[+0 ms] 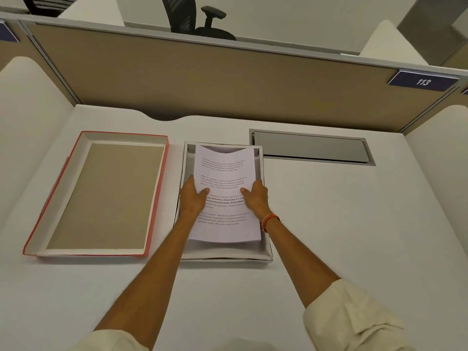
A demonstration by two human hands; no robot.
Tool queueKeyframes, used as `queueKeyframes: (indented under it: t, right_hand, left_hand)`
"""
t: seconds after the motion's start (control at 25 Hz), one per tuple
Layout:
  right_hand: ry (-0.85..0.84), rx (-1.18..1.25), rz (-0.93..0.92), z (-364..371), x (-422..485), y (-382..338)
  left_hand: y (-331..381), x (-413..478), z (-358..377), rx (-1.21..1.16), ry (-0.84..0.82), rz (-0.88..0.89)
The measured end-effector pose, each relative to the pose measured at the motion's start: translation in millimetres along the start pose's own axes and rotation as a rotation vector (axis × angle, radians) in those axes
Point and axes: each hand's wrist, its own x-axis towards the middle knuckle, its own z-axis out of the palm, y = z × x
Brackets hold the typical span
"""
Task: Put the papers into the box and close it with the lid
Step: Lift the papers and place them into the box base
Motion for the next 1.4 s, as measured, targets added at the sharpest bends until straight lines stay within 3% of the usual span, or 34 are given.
queueKeyframes:
  t: [0.92, 1.4]
  right_hand:
    - [-0.054, -0.114, 0.057, 2.6, 3.7, 7.5]
    - [0.034, -0.135, -0.023, 2.4, -5.2, 11.5]
  left_hand:
    - [-16.0, 0.6, 3.3, 0.0, -0.001, -0.049]
    - [-17.5, -4.4, 0.2, 0.041, 0.071, -0.054]
